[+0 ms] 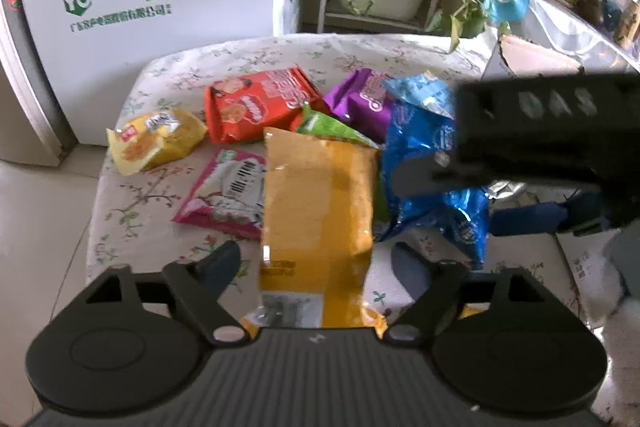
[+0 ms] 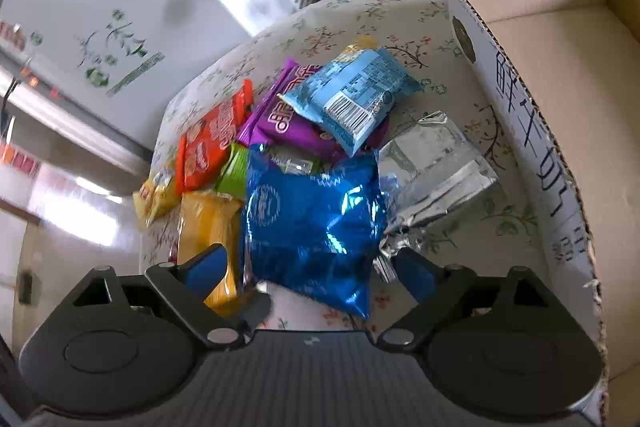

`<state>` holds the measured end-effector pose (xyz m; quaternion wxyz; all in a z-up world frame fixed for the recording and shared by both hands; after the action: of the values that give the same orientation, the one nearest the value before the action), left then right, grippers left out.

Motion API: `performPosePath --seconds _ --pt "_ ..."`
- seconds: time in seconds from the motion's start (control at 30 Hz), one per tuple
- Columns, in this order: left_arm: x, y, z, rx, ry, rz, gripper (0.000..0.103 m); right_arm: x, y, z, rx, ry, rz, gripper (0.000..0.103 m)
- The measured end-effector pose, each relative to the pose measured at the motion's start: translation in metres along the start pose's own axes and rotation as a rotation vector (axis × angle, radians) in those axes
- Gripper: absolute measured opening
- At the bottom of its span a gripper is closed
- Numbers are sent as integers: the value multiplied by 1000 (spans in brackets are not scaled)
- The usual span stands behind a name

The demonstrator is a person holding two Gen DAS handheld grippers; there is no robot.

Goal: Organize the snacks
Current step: 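Grasp the orange-yellow bag with the left tool while the right tool holds the blue bag, then lift the orange-yellow bag with the left tool while the right tool lifts the blue bag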

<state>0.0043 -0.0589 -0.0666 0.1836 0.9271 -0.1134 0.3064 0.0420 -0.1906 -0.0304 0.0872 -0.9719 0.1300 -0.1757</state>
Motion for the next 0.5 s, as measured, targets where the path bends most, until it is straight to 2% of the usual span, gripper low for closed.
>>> performPosePath --seconds 0.13,0.2,0.33,0.4,0.43,0.5 --pt "-4 -3 13 6 -9 -17 88 1 -1 8 -76 7 -10 91" --pt "-4 0 15 18 -13 6 91 -2 -2 11 -100 2 -27 79" --pt "-5 2 15 14 -21 13 93 -4 -1 11 -107 10 -42 72" --pt "-6 -2 10 40 -10 -6 75 -4 2 10 -104 8 -37 68" --pt "-5 -4 7 39 -8 -16 73 -4 3 9 -99 4 -32 67" --pt "-5 -6 3 14 -4 -48 60 -6 4 6 -92 -1 -31 66"
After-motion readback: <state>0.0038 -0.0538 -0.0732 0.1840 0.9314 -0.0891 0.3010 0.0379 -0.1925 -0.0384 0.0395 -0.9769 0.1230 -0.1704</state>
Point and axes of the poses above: each gripper's, at about its wrist camera, not at the fingertips, and z roughly the way its jaws point, y to its right, x to its top, the point moved 8 cm from there along z, roughly the way its jaws point, and after that the axes turned 15 degrees about -x, right-handed, at the moved point
